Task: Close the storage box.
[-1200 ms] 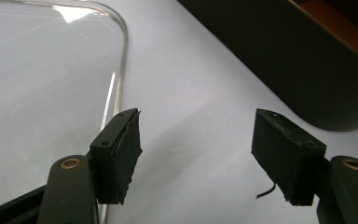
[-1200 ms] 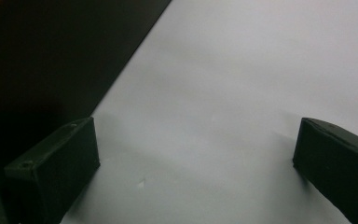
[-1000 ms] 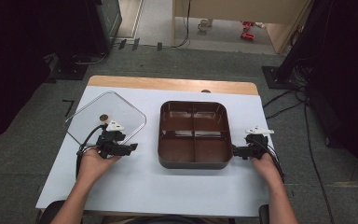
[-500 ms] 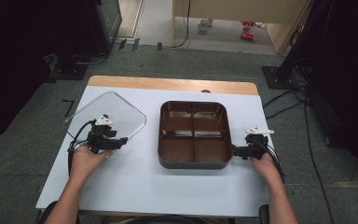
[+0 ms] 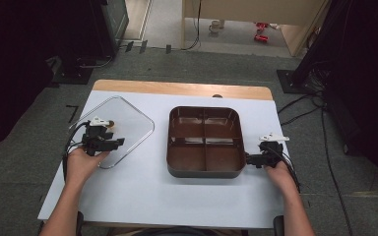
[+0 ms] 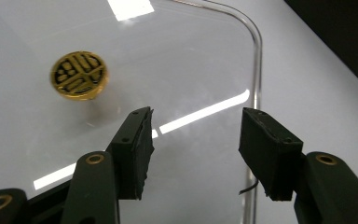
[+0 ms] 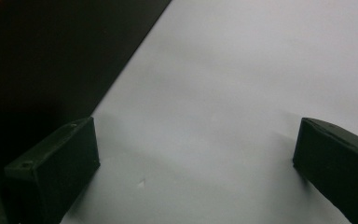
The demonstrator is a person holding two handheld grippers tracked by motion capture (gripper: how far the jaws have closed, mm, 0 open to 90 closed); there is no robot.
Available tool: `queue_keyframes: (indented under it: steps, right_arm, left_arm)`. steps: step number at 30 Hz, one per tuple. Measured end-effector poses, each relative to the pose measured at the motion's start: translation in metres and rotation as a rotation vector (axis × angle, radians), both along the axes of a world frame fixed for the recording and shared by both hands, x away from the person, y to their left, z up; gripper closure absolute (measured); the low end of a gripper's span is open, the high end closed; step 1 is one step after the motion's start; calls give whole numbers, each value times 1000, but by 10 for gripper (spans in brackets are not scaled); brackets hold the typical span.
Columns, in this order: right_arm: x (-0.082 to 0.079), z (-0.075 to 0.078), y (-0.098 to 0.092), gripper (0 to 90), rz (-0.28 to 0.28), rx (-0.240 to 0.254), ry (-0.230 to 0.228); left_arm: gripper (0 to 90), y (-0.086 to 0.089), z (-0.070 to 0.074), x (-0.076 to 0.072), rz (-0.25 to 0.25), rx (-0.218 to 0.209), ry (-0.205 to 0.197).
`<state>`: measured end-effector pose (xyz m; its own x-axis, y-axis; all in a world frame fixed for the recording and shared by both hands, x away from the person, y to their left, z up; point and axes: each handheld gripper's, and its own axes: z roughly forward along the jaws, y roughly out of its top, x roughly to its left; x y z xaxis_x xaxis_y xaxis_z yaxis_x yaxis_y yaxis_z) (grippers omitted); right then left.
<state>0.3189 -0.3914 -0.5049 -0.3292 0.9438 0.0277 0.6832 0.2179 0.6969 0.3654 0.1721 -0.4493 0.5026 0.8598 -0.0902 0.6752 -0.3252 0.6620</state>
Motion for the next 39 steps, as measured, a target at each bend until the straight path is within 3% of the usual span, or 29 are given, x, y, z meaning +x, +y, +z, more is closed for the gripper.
queue_keyframes:
  steps: [13,23,30,33,39]
  right_arm:
    - [0,0,0,0,0,1,0]
    - [0,0,0,0,0,1,0]
    - [0,0,0,0,0,1,0]
    - [0,0,0,0,0,1,0]
    - [0,0,0,0,0,1,0]
  left_arm:
    - [440,26,0,22,98,25,-22]
    - [453,19,-7,42,103,67,-26]
    - [494,17,-12,54,122,54,-20]
    - [560,16,-17,59,140,44,-18]
    - [585,16,-19,61,147,41,-13]
